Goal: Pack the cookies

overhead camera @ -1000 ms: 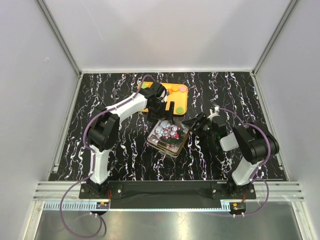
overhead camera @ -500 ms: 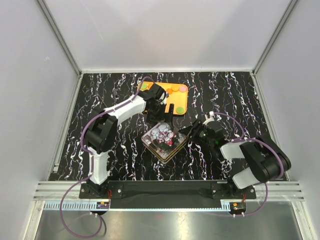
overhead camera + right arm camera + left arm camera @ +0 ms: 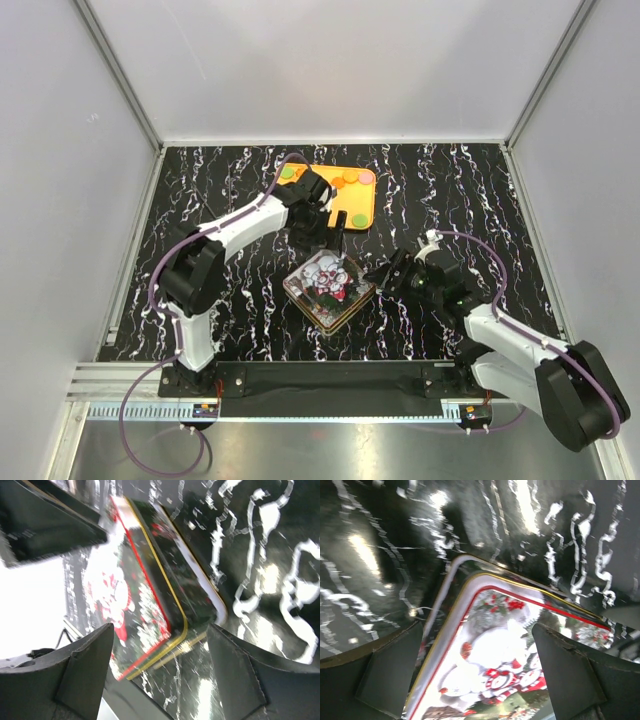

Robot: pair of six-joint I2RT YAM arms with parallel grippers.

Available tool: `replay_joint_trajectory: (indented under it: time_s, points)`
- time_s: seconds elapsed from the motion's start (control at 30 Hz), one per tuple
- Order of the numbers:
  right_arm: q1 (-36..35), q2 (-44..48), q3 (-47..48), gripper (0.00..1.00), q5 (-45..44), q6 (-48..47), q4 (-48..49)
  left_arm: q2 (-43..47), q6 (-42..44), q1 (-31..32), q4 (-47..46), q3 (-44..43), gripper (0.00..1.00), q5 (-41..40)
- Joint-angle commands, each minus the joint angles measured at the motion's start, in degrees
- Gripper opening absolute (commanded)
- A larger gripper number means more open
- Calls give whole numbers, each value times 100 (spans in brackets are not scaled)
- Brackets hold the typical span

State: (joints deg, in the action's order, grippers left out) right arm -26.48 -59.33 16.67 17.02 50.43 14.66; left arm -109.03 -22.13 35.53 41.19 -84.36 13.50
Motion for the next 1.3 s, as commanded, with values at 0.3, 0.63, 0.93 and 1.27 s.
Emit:
replay_joint_trajectory:
  time_s: [0.3,0.63,0.93,1.27]
  points:
    - [-50,133,363,82,-40,-508,-1017,1717,-327,-581,-320,1401,99,-771]
    - [-41,-482,417,79,-58,-623,-650,2413,-889,-784,-1341,2775,99,82]
    - [-41,-896,171,61,-67,-447,176,2352,-1074,-828,-2044,3241,99,575]
    - [-41,-1125,-260,30,-40,-201,758,2141,-1048,-828,-2106,3127,99,707]
